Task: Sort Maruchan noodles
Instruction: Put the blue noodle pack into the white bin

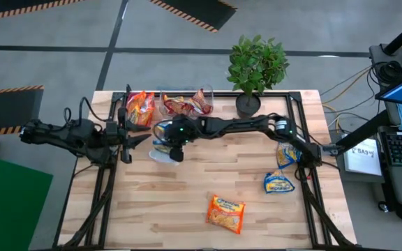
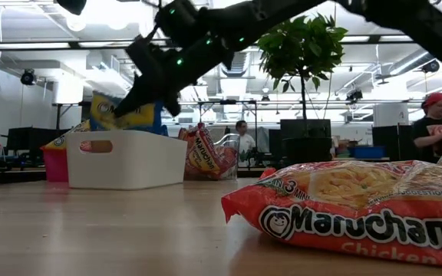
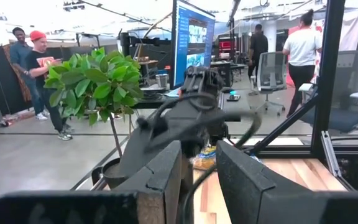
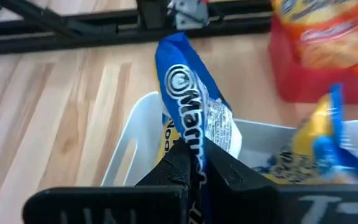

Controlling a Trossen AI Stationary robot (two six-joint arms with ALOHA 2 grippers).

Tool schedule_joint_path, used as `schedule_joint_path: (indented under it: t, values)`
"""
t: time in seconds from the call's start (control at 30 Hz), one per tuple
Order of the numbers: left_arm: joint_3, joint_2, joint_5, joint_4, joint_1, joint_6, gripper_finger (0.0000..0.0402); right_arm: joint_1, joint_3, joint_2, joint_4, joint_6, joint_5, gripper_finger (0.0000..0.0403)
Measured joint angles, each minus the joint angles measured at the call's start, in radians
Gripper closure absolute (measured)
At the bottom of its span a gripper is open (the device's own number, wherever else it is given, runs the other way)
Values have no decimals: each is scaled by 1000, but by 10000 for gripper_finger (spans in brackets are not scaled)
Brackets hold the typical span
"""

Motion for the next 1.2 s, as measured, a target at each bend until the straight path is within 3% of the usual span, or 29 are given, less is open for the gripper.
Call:
schedule_joint_path:
  t: [0.37,0.6,0.9,1.2]
  values:
    - [0,1,0,-3,0,0,318,0,205,172,-172,24,-29,389]
    - [0,3,0,-4,0,0,318,0,215,174,-219,41,-25,317]
    - [0,9,1,-3,0,0,318,2,292,93,-416,86,-23,224]
    - [0,19,-1,-7,0,0,318,47,304,-98,-843,237,-21,211]
